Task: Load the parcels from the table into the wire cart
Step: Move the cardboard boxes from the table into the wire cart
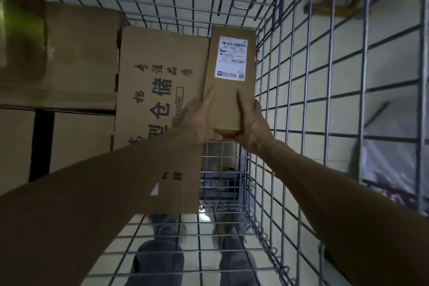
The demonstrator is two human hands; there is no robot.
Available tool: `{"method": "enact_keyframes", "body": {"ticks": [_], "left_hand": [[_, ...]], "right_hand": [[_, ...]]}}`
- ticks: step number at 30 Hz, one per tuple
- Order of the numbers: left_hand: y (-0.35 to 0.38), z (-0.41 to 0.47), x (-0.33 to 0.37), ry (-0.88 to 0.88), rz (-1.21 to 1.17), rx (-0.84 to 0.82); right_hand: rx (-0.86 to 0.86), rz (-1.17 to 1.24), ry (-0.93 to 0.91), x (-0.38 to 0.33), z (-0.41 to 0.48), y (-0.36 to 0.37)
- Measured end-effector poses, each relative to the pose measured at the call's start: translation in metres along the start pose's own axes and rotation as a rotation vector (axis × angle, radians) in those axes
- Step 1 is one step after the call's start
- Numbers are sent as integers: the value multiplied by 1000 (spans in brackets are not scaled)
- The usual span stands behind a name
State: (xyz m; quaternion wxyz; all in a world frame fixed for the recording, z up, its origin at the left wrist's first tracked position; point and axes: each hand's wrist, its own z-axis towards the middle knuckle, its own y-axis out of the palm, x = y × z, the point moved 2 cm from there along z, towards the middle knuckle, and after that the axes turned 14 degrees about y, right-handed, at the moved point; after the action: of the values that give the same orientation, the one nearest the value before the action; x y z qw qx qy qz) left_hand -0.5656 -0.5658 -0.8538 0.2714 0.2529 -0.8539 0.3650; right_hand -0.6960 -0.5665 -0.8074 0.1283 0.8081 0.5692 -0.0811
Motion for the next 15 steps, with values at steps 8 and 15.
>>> {"method": "enact_keyframes", "body": {"ticks": [8,15], "left_hand": [[19,-10,-14,207,305,-22],[27,-1,-39,346,388,68]], "right_hand": [[54,-93,-10,21,44,-24],[11,-196,-170,36,60,-39]]}}
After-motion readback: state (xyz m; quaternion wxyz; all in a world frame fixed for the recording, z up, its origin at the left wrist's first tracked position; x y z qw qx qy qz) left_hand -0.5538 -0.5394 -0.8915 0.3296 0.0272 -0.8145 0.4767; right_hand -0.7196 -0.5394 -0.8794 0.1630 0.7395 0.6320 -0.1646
